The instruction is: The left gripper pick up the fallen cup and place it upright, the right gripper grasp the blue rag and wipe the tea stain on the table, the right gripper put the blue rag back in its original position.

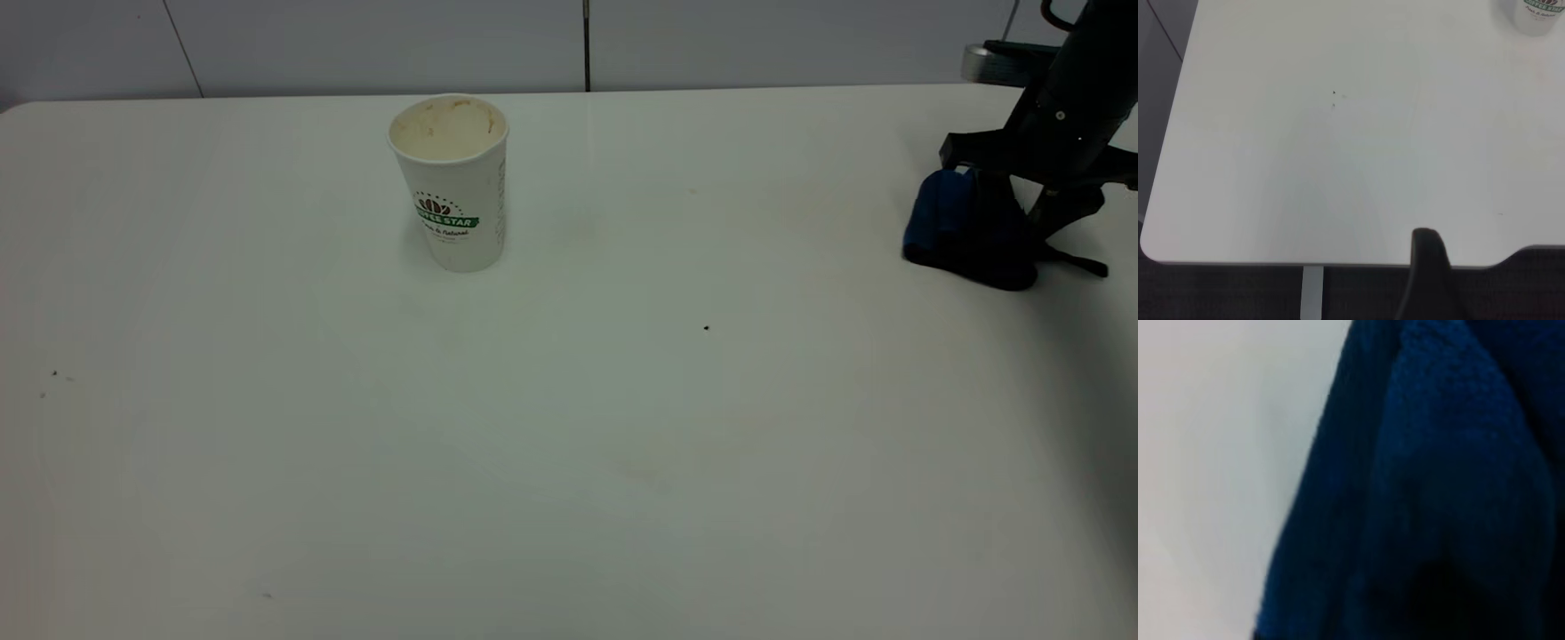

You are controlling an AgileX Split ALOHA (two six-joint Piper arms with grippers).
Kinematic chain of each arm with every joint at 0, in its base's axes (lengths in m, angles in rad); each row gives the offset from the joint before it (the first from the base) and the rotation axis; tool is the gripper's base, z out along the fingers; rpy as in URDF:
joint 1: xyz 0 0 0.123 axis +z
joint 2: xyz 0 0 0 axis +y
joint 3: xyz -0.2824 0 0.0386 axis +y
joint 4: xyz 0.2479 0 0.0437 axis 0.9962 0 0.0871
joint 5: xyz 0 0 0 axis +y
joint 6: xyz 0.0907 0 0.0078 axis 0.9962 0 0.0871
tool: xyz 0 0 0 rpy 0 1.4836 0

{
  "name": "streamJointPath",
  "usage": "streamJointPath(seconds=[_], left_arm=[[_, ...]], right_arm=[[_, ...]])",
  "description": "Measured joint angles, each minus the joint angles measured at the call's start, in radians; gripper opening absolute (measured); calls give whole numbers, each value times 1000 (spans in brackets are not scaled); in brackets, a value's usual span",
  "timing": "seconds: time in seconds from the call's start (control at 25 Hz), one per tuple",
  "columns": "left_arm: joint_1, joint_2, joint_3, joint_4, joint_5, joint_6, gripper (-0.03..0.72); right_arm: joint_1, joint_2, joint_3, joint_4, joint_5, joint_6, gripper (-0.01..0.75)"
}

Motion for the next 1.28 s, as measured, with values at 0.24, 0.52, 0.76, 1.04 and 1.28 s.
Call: streamJointPath(seconds=[0.24,0.52,0.76,1.04,1.28], left_arm=[[0,0,0,0,0,0,538],[0,0,0,0,0,0,538],[0,0,0,0,0,0,538],[0,0,0,0,0,0,538],[0,0,0,0,0,0,538]], right_arm=[[1,-15,-145,-16,340,-38,724],[36,-201,-98,-16,369,-49,725],[110,-560,240,-26,376,-52,725],[134,-1010,621,-28,384,-41,712],[134,-1366,924,-37,390,-32,703]])
